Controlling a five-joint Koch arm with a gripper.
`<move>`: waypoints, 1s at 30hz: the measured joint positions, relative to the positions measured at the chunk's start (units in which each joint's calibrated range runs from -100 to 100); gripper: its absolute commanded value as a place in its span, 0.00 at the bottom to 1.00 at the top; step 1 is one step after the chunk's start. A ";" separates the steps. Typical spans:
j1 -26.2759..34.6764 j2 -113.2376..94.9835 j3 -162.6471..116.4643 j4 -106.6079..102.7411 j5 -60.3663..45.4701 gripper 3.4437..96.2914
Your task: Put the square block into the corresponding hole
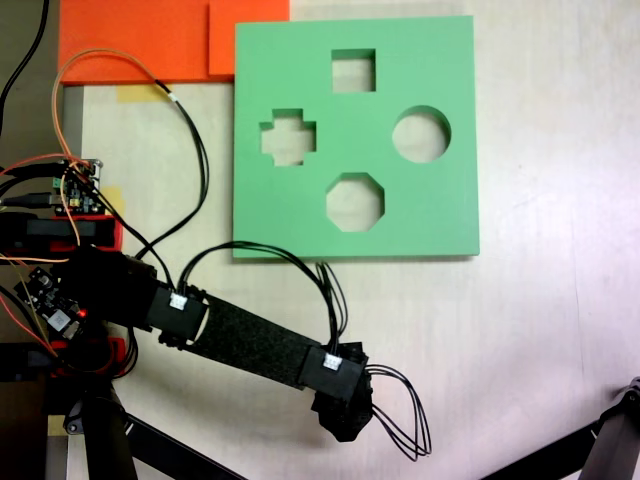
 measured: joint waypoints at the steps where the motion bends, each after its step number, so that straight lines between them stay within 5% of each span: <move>1: 0.00 0.00 0.20 0.00 0.00 0.53; 10: -0.15 -0.27 -1.47 0.00 -0.44 0.31; 30: -0.59 -22.30 -9.70 -0.49 1.22 0.22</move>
